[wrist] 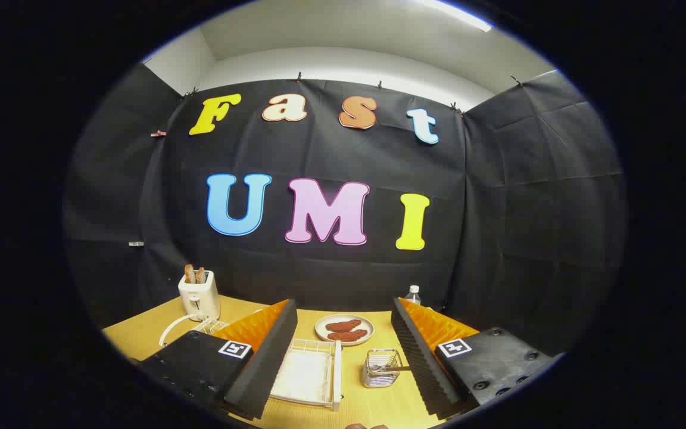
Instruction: Take the plate from the dish rack, then take the spoon from the basket and place it into the plate.
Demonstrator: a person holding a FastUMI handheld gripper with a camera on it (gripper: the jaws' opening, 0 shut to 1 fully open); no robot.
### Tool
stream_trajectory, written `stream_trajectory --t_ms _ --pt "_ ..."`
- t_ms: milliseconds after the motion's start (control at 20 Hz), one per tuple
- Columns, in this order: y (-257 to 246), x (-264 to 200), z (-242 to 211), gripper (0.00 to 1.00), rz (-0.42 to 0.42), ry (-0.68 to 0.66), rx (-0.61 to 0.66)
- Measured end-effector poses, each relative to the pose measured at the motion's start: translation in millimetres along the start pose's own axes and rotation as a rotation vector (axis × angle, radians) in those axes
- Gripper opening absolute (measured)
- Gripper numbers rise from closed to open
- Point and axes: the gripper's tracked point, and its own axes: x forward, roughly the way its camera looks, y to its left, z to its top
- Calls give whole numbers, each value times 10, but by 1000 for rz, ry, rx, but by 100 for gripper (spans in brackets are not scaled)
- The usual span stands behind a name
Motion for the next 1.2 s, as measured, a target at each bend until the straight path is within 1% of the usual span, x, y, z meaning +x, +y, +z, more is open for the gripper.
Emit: stream_trajectory --t_ms 350,750,950,1050,1100,1200 --pt "189 135 -57 97 13 45 -7" --pt "302 153 -156 97 7 80 -14" --pt "395 164 -231 97 41 117 8" --pt "378 242 -177 97 39 107 -25" --pt "343 319 -185 97 27 115 -56" --pt "371 458 -180 97 31 136 -74"
